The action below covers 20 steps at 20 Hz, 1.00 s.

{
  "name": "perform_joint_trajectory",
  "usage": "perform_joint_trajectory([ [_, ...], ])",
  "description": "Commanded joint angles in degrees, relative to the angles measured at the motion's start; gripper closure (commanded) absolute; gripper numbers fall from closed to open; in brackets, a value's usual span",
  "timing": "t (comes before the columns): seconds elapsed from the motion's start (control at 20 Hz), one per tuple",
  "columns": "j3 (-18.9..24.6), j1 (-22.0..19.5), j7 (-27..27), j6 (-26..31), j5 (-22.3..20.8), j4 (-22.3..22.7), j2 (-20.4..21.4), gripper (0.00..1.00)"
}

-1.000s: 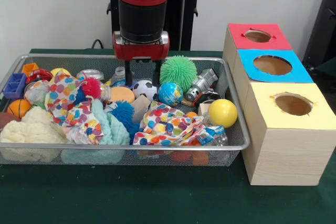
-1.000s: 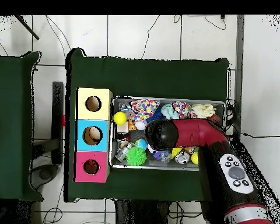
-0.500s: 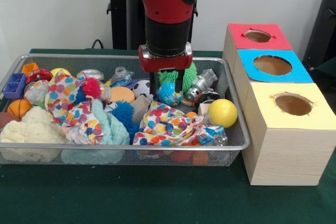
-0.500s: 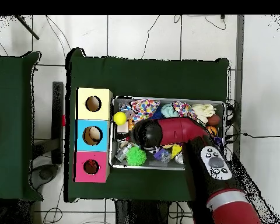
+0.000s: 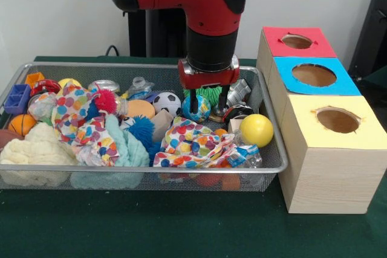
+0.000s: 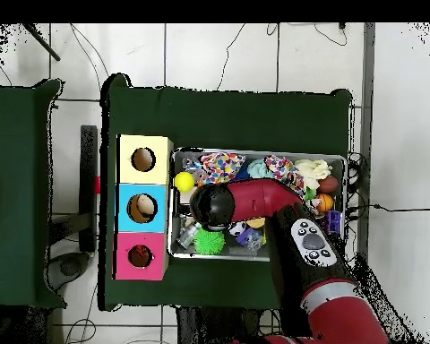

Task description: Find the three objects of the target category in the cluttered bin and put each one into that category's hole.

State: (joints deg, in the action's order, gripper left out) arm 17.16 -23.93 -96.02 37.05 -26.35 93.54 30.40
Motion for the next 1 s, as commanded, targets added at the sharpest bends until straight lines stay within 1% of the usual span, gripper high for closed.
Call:
perform_joint_trajectory([
  [0.05,2.69,0.45,-6.34,-6.44,2.37,-4.05,-2.34,0.00],
  [0.15,2.34,0.55,-6.36,-7.18,2.42,-3.38,-1.96,0.00],
  [0.25,2.39,0.79,-5.91,-7.24,2.72,-3.79,-1.61,0.00],
  [0.3,3.05,0.65,-4.84,-8.29,2.31,-4.12,-1.37,0.00],
  [0.5,3.26,1.32,-3.39,-6.31,2.82,-5.92,-1.29,0.00],
  [1.0,2.86,1.40,-4.35,-6.61,3.78,-5.67,-0.48,0.00],
])
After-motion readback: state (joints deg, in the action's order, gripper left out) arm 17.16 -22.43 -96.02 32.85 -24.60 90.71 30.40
